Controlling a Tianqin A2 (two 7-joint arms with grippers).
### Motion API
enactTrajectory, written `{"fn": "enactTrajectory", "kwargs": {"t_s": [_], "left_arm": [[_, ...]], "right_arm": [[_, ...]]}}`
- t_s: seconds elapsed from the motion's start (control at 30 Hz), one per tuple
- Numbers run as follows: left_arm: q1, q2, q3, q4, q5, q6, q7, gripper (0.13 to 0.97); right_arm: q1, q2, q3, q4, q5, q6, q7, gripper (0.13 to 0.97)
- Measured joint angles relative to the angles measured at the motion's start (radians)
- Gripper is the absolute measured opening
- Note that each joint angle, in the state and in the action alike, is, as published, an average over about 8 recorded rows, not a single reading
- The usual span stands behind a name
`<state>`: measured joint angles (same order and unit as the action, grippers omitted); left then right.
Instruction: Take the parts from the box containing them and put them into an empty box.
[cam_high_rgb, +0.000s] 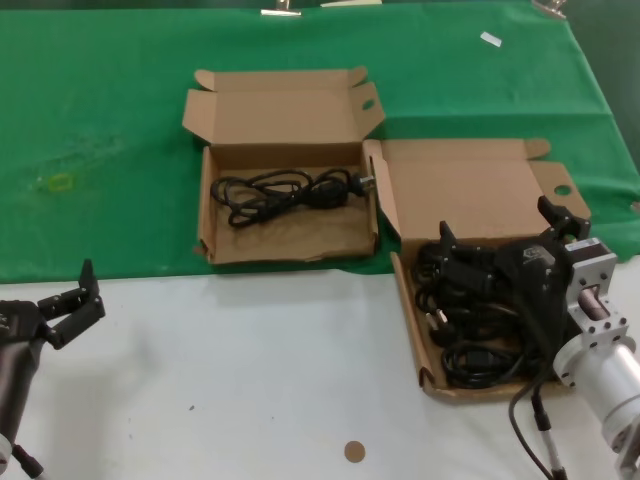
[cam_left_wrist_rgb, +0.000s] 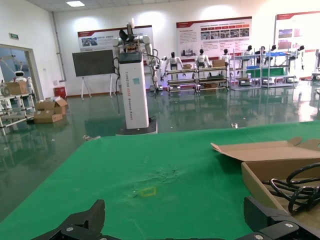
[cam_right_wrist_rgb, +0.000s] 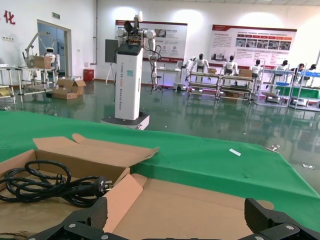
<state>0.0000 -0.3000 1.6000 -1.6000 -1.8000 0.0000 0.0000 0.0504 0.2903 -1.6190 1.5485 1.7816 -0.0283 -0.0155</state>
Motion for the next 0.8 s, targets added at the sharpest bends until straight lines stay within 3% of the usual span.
{"fn": "enactTrajectory", "kwargs": {"t_s": [0.8], "left_arm": [[0.000, 0.000, 0.000, 0.000, 0.000, 0.000, 0.000, 0.966]], "right_arm": [[0.000, 0.000, 0.000, 0.000, 0.000, 0.000, 0.000, 0.966]]}}
